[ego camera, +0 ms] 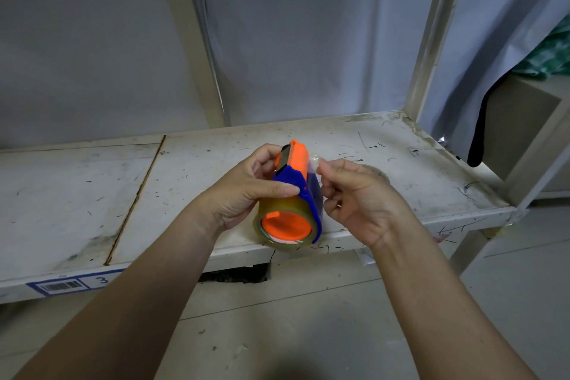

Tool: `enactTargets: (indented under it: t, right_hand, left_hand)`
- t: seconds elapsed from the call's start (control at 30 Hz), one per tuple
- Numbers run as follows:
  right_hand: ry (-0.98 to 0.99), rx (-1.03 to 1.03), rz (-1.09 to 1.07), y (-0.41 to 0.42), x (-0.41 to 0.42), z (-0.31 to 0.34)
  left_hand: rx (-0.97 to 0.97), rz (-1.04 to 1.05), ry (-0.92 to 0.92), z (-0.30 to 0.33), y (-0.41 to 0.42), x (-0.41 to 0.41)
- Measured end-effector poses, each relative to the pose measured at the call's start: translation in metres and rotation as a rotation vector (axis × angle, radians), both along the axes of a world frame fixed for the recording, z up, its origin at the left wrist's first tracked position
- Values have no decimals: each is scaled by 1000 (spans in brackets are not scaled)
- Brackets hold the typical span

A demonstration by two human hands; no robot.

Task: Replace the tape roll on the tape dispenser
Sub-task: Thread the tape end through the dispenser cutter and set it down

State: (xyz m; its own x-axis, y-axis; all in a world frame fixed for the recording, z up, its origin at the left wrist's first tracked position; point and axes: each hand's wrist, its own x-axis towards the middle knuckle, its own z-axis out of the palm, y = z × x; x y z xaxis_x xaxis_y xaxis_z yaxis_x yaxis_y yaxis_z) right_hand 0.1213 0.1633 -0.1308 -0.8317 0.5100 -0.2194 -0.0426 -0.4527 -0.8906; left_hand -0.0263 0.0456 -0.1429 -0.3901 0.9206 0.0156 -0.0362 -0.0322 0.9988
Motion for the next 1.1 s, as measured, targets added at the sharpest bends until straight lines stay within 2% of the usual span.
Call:
enactTargets:
  t: [0.13, 0.37, 0.67, 0.8, 0.9, 0.97, 1.1]
  right_hand:
    - [21, -247, -38, 10, 5, 8]
    - [58, -433, -96, 18, 13, 14]
    - [53, -510, -156, 21, 16, 10]
    - [19, -421, -197, 28, 19, 9]
    - [-71, -248, -175, 27, 13, -1]
    - [-61, -191, -158, 26, 10, -6]
    - [125, -380, -144, 13, 4, 2]
  left_hand:
    - [-13, 41, 9, -7, 1, 1]
    - [-58, 61, 185, 1, 5, 0]
    - [-268, 114, 538, 19, -5, -11]
    - [-342, 156, 675, 29, -10, -21]
    - [-370, 166, 672, 32, -12, -25]
    - [-343, 150, 581, 35, -15, -26]
    - [-139, 44, 266, 32, -16, -26]
